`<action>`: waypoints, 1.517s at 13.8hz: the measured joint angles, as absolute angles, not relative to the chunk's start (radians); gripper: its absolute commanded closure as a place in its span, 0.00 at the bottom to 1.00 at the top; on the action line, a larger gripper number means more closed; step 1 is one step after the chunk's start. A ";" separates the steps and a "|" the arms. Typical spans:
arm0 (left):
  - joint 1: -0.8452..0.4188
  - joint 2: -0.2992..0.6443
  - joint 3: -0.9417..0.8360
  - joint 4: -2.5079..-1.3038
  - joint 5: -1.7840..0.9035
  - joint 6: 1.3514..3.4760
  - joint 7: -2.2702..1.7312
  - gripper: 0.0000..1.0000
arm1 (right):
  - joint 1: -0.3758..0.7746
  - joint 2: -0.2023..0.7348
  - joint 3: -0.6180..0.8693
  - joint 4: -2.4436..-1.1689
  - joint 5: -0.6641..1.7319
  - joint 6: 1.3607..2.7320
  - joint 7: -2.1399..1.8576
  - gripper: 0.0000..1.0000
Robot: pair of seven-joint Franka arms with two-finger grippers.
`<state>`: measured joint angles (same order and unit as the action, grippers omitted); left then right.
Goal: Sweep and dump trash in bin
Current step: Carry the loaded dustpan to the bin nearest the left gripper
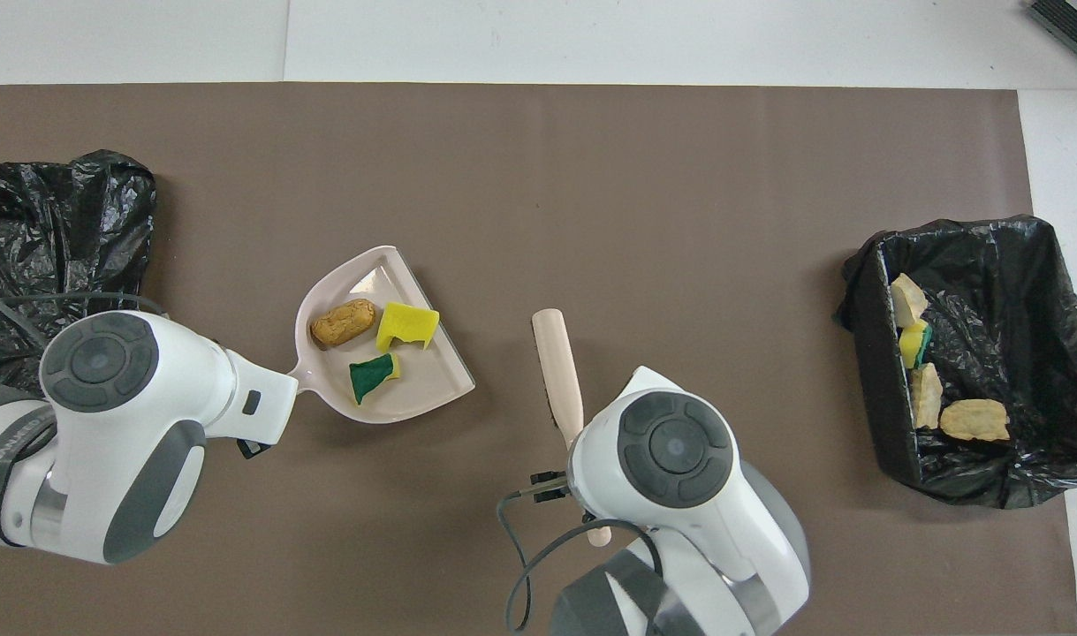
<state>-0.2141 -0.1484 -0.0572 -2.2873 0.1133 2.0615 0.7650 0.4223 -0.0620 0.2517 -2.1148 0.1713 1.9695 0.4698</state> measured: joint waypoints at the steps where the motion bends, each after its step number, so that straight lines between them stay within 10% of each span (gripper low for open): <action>1: -0.198 -0.152 -0.056 -2.280 0.106 2.062 0.765 1.00 | 0.450 -0.078 0.254 -2.134 0.170 1.972 0.537 1.00; 11: 0.116 -0.152 -0.043 -2.051 -0.013 1.919 1.053 1.00 | 0.768 -0.023 0.262 -2.263 0.161 2.199 0.902 1.00; 12: 0.159 -0.138 -0.041 -2.011 -0.014 1.892 1.103 1.00 | 0.778 -0.001 0.262 -2.264 0.145 2.210 0.915 0.67; 13: 0.201 -0.117 -0.040 -1.964 -0.015 1.867 1.149 1.00 | 0.779 0.012 0.262 -2.263 0.125 2.211 0.917 0.01; 21: 0.454 0.078 -0.035 -1.683 0.041 1.858 1.411 1.00 | 0.614 -0.048 0.244 -2.046 0.082 1.876 0.748 0.00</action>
<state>0.4538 0.0776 -0.0352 -1.6826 0.0412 1.8577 1.4115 0.6141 -0.0479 0.2444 -2.0463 0.0819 1.8764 0.7479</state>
